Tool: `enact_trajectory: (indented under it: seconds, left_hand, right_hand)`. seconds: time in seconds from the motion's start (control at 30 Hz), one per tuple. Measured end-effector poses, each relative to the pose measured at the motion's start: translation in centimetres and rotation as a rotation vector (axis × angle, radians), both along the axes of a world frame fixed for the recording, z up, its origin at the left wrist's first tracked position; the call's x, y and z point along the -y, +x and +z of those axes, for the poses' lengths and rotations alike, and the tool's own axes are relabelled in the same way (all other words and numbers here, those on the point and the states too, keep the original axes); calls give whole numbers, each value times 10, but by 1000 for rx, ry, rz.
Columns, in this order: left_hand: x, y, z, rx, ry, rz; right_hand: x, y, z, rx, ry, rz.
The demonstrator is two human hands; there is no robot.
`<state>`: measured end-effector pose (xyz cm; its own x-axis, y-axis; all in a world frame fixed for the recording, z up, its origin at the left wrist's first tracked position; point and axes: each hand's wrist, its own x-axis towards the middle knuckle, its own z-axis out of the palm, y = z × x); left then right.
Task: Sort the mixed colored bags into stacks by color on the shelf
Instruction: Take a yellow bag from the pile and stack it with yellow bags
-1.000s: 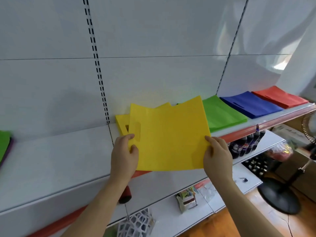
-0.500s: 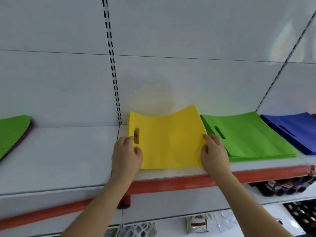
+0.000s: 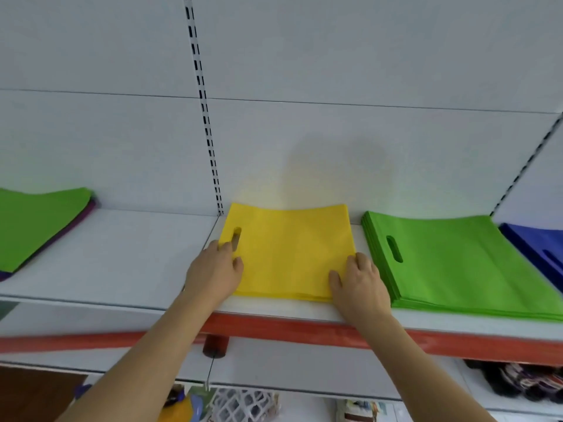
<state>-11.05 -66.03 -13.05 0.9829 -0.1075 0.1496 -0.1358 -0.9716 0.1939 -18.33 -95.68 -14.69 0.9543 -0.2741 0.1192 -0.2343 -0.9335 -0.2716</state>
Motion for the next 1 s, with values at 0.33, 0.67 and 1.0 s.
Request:
enact_trajectory:
  seconds: [0.33, 0.67, 1.0]
  left_hand:
    - [4, -1, -4, -37, 0, 43]
    - [-28, -34, 2, 184, -87, 170]
    - [-157, -74, 14, 180, -54, 303]
  right_hand:
    - [-6, -3, 6, -78, -132, 4]
    - [-51, -12, 11, 63, -162, 177]
    - [-188, -4, 35, 146, -191, 379]
